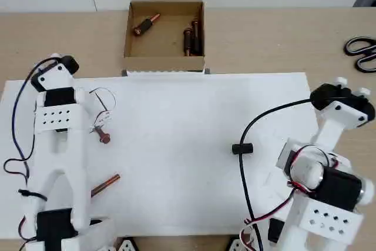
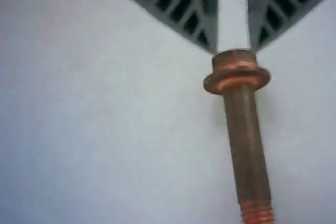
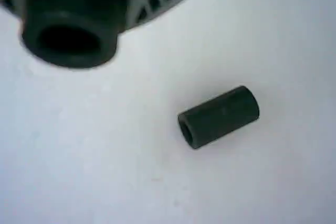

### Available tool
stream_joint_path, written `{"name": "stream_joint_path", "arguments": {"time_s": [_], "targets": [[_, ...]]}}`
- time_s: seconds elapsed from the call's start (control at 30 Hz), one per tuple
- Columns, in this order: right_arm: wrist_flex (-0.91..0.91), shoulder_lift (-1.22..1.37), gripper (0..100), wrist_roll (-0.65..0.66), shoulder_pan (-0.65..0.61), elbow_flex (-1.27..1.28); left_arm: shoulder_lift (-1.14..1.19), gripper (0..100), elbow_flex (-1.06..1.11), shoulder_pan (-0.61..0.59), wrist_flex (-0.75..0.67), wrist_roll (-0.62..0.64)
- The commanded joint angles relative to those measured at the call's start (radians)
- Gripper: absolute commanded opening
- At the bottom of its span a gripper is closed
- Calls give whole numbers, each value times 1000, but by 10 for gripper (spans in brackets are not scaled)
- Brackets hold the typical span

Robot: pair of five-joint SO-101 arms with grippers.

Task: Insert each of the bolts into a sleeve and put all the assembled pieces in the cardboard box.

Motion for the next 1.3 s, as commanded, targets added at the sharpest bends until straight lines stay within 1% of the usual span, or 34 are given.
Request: {"name": "stream_joint_path", "arguments": {"time_s": [0.0, 0.2, 0.37, 0.5, 0.7, 0.77, 0.9, 0.93, 1.03, 1.1, 1.17, 1.27], "targets": [[-12, -13, 2, 2, 10, -3, -5, 153, -38, -2, -17, 5], [-12, -13, 2, 2, 10, -3, 8, 155, -35, -26, -26, 5], [-19, -13, 2, 2, 10, 17, 126, 155, -42, -26, -46, 6], [-39, -13, 2, 0, 10, 57, 213, 155, -58, -29, -87, 32], [-39, -13, 2, 0, 10, 58, 292, 154, -56, -38, -157, 32], [-39, -13, 2, 0, 10, 58, 308, 133, -56, -37, -172, 34], [-41, -13, 2, 0, 10, 60, 344, 0, -56, -37, -196, 34], [-41, -13, 2, 0, 10, 60, 347, 14, -56, -34, -193, 34], [-41, -13, 2, 0, 8, 60, 348, 6, -56, -31, -192, 35], [-41, -13, 2, 0, 7, 60, 344, 6, -62, -35, -192, 71], [-41, -13, 2, 0, 7, 60, 319, 6, -85, -38, -172, 138], [-41, -13, 2, 0, 7, 61, 276, 7, -159, -29, -106, 322]]}}
